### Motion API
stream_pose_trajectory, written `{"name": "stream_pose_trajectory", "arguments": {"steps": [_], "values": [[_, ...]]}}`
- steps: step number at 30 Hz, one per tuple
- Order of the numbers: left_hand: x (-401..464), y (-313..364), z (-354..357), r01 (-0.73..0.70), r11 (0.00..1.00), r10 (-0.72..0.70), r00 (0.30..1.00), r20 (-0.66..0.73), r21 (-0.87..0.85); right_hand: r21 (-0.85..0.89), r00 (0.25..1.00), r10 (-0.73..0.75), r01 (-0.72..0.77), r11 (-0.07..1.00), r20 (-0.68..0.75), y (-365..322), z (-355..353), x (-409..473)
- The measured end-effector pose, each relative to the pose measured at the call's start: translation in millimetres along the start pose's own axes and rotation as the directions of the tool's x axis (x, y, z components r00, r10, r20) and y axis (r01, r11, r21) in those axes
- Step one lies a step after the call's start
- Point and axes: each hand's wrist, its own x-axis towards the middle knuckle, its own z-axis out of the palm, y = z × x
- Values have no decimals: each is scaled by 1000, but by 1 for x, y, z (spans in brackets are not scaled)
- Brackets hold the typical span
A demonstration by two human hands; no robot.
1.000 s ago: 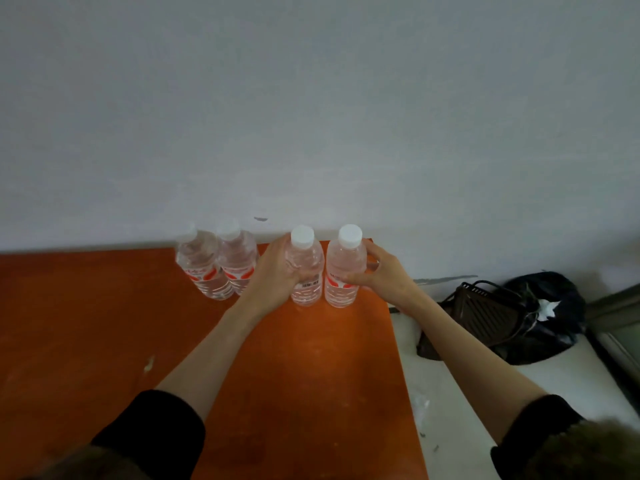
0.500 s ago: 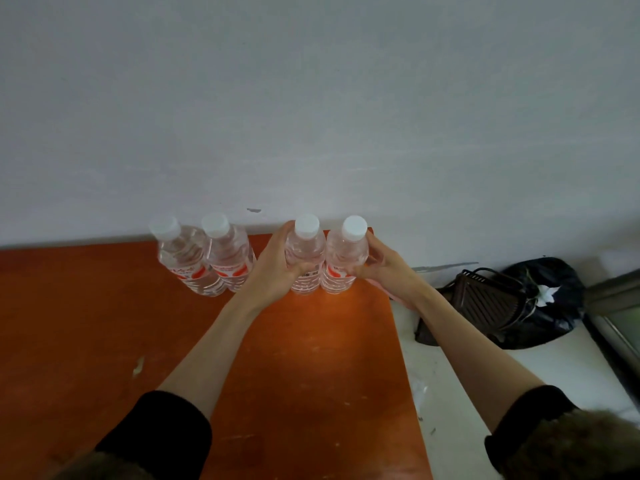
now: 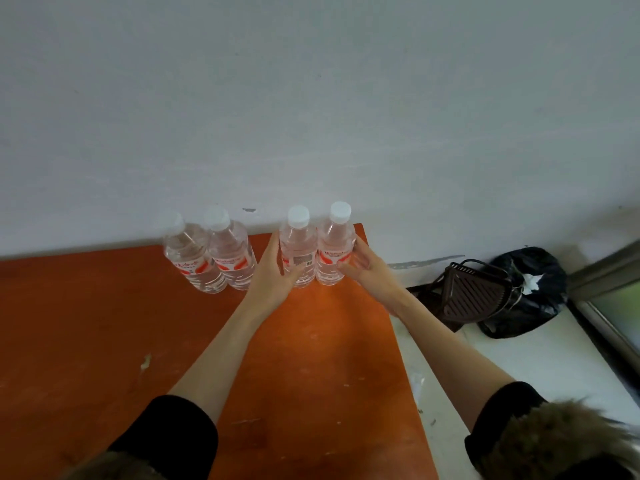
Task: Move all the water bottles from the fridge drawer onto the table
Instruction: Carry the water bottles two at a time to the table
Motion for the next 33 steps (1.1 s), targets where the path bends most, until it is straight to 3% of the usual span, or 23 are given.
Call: {"name": "stream_pose_trajectory", "arguments": {"steps": [6,10,13,16,19,23,27,29,33], "values": [[-58,-14,23,71,993,-77,995,61,94,-208,989,79,-104,973,-128,21,3,-60],[-92,-1,45,-121,950,63,977,203,289,-450,989,3,-69,891,-145,32,-18,-114],[-113,14,65,-302,804,167,941,293,513,-586,979,-19,-104,804,-201,47,-44,-164],[-137,43,99,-464,662,260,878,401,588,-668,948,-40,-191,719,-315,63,-75,-226],[-171,77,144,-606,524,337,793,508,599,-730,903,-54,-309,610,-427,74,-103,-305],[-233,121,209,-763,394,452,646,615,513,-707,812,-71,-457,540,-579,85,-137,-425],[-310,166,272,-891,268,572,453,684,367,-638,673,-111,-619,459,-732,91,-154,-553],[-343,187,297,-920,224,611,389,690,321,-595,608,-118,-688,416,-785,93,-158,-605],[-430,230,355,-984,101,677,174,715,144,-469,442,-162,-799,375,-882,100,-162,-718]]}}
